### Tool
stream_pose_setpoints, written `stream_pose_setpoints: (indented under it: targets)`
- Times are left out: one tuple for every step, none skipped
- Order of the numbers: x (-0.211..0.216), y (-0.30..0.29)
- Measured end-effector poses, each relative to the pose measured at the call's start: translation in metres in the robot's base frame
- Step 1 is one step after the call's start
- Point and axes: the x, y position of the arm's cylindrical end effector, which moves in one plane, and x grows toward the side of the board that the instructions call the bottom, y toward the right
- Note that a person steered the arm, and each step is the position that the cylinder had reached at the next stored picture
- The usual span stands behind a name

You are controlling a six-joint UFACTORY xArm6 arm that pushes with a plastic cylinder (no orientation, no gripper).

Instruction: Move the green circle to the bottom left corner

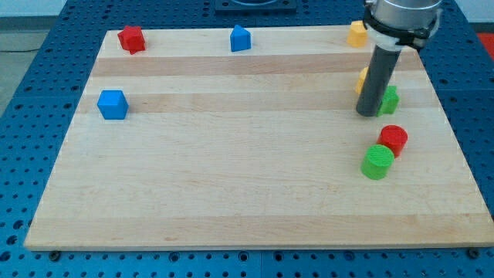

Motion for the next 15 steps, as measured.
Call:
stream_pose_setpoints:
  targets:
    - [0.0,0.002]
    - [0.005,0.005]
    - [0.026,0.012]
    - [0.032,0.033]
    - [0.032,0.075]
    - [0.052,0.09]
    - [0.09,0.09]
    - [0.099,0.08]
    - [0.099,0.06]
    - [0.099,0.038]
    - [0.093,0.011]
    - [0.09,-0.019]
    - [0.096,-0.048]
    - [0.118,-0.053]
    - [0.134,-0.055]
